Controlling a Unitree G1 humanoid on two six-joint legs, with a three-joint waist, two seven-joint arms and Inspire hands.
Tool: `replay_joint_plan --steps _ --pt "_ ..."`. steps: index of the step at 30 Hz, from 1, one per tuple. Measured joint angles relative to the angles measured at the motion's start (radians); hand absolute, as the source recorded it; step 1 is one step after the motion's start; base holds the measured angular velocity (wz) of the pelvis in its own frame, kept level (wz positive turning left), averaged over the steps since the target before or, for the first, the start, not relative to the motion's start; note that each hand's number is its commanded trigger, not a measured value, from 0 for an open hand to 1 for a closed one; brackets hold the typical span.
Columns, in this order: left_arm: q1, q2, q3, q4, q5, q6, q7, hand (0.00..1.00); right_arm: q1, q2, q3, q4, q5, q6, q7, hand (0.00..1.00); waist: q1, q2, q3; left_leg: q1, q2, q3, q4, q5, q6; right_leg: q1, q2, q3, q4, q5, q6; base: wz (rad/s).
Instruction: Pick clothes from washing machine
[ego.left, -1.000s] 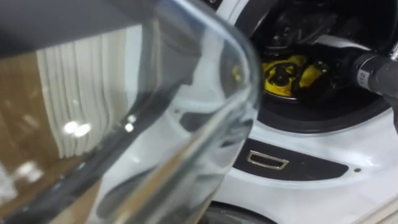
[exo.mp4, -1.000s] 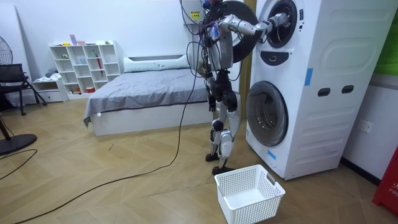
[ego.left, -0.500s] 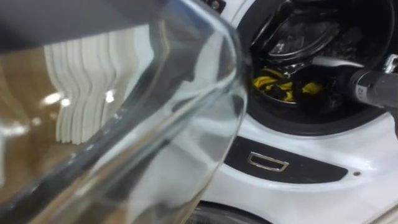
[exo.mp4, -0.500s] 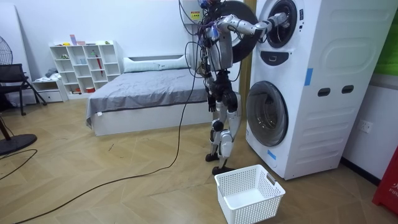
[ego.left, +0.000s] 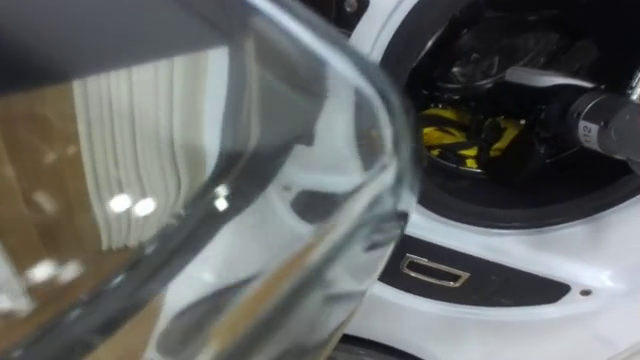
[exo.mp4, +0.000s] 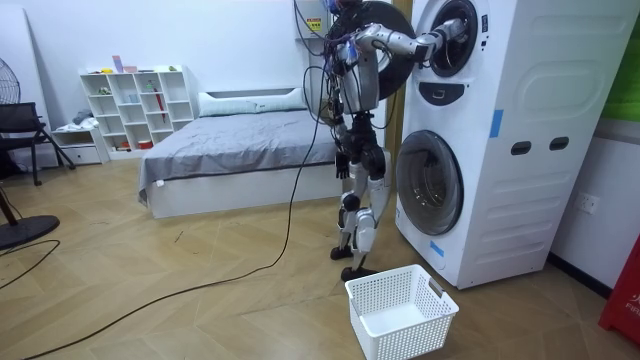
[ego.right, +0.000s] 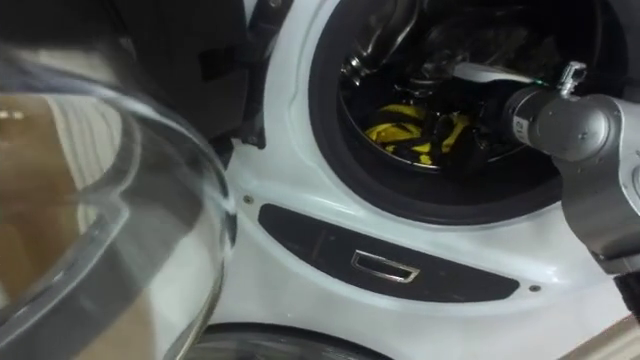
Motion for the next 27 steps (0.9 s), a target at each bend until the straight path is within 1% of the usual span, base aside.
replay_joint_plan --steps 2,3,4,6,7,9,10,12,13,15,16,17,19,20,22,24,25,27 --pt "0.002 -0.005 0.001 -0.001 0.0 -0.008 0.0 0.0 0.003 0.006 -0.001 -0.052 -0.017 0.0 -0.007 1.0 -0.007 0.004 0.0004 -0.014 -0.001 0.005 0.003 0.0 0.0 -0.014 0.0 0.018 0.0 0.0 0.0 -0.1" --pt "-0.003 -0.009 0.002 -0.004 0.0 -0.013 -0.001 0.0 0.006 0.007 -0.006 -0.077 -0.016 -0.001 -0.014 1.0 -0.017 0.006 0.0007 -0.02 -0.001 0.007 0.005 0.0 0.0 -0.019 0.0 0.018 0.0 0.0 0.0 -0.04" --pt "-0.004 -0.009 0.002 -0.006 -0.002 -0.02 -0.001 0.0 0.007 0.007 -0.007 -0.085 -0.013 -0.001 -0.016 1.0 -0.017 0.007 -0.0003 -0.023 -0.001 0.006 0.006 0.0 0.0 -0.021 0.0 0.018 0.0 0.0 0.0 0.0" --pt "0.011 -0.011 0.002 -0.001 -0.001 -0.053 0.002 0.0 0.008 0.005 -0.015 -0.137 0.012 -0.002 -0.019 1.0 -0.019 0.011 -0.0043 -0.028 -0.001 0.006 0.009 0.001 0.0 -0.025 0.0 0.018 0.001 0.0 0.0 0.0" --pt "0.016 -0.012 0.003 -0.001 -0.001 -0.06 0.003 0.0 0.008 0.005 -0.016 -0.158 0.012 -0.002 -0.018 1.0 -0.021 0.013 -0.0054 -0.029 -0.001 0.006 0.009 0.001 0.0 -0.025 0.0 0.019 0.001 0.0 0.0 0.0" --pt "0.035 -0.027 0.038 0.008 0.0 -0.074 0.012 0.0 0.011 0.005 -0.035 -0.272 0.035 -0.007 -0.02 1.0 -0.032 0.024 -0.0116 -0.028 -0.001 0.01 0.009 0.001 0.0 -0.027 0.0 0.049 0.002 0.0 0.0 -0.03" --pt "0.04 -0.03 0.045 0.013 0.0 -0.076 0.018 0.0 0.019 0.005 -0.053 -0.306 0.051 -0.016 -0.022 1.0 -0.036 0.025 -0.0126 -0.028 -0.001 0.01 0.009 0.001 0.0 -0.026 0.0 0.051 0.002 0.0 0.0 0.0" --pt "0.062 -0.04 0.073 0.017 0.001 -0.081 0.027 0.0 0.057 0.005 -0.129 -0.431 0.138 -0.047 -0.046 1.0 -0.048 0.034 -0.0161 -0.025 -0.001 0.017 0.009 0.001 0.001 -0.023 -0.001 0.048 0.001 0.0 0.0 -0.03" --pt "0.068 -0.042 0.079 0.018 0.001 -0.081 0.027 0.0 0.064 0.006 -0.145 -0.456 0.162 -0.054 -0.055 1.0 -0.052 0.037 -0.0146 -0.024 0.0 0.019 0.009 0.001 0.001 -0.021 -0.001 0.048 0.001 0.0 0.0 -0.09" --pt "0.083 -0.048 0.083 0.025 -0.001 -0.081 0.028 0.0 0.111 0.006 -0.19 -0.541 0.224 -0.084 -0.093 1.0 -0.073 0.045 -0.0083 -0.023 0.0 0.022 0.008 0.0 0.001 -0.016 -0.001 0.051 0.001 0.0 0.0 -0.03" --pt "0.085 -0.049 0.081 0.027 -0.001 -0.081 0.028 0.0 0.126 0.007 -0.195 -0.563 0.227 -0.087 -0.102 1.0 -0.077 0.047 -0.0076 -0.022 0.0 0.024 0.007 0.0 0.001 -0.015 -0.001 0.055 0.001 0.0 0.0 -0.08" --pt "0.088 -0.053 0.079 0.027 -0.001 -0.082 0.029 0.0 0.16 0.012 -0.209 -0.598 0.238 -0.094 -0.121 1.0 -0.082 0.051 -0.006 -0.021 0.0 0.028 0.007 0.0 0.001 -0.016 -0.001 0.062 0.001 0.0 0.0 -0.14" --pt "0.094 -0.063 0.079 0.032 -0.001 -0.087 0.041 0.0 0.202 0.019 -0.224 -0.633 0.274 -0.107 -0.154 1.0 -0.099 0.058 -0.0068 -0.023 0.0 0.038 0.008 0.0 0.001 -0.02 -0.001 0.073 0.002 0.0 0.0 -0.13" --pt "0.094 -0.07 0.079 0.036 -0.001 -0.095 0.048 0.0 0.239 0.03 -0.258 -0.649 0.309 -0.127 -0.172 1.0 -0.104 0.064 -0.0088 -0.029 0.001 0.045 0.013 -0.001 0.001 -0.027 -0.001 0.078 0.005 0.0 -0.001 -0.16" --pt "0.098 -0.08 0.084 0.036 -0.001 -0.106 0.049 0.0 0.288 0.045 -0.306 -0.666 0.352 -0.14 -0.205 1.0 -0.114 0.07 -0.0085 -0.032 0.003 0.054 0.02 -0.002 0.003 -0.03 -0.002 0.087 0.005 0.003 -0.005 -0.12" --pt "0.111 -0.092 0.117 0.034 -0.001 -0.115 0.048 0.0 0.364 0.063 -0.376 -0.691 0.401 -0.165 -0.261 1.0 -0.135 0.076 -0.0112 -0.032 0.003 0.057 0.022 -0.005 0.003 -0.03 -0.002 0.094 0.005 0.003 -0.005 -0.06" --pt "0.116 -0.093 0.124 0.034 -0.001 -0.117 0.048 0.0 0.375 0.064 -0.386 -0.694 0.41 -0.17 -0.274 1.0 -0.141 0.078 -0.0116 -0.031 0.003 0.059 0.022 -0.006 0.002 -0.03 -0.001 0.097 0.005 0.003 -0.005 -0.13" --pt "0.131 -0.093 0.137 0.034 -0.001 -0.126 0.048 0.0 0.412 0.065 -0.416 -0.703 0.452 -0.199 -0.325 1.0 -0.162 0.08 -0.0114 -0.029 0.005 0.064 0.022 -0.007 0.001 -0.031 0.0 0.1 0.005 0.004 -0.006 -0.09"
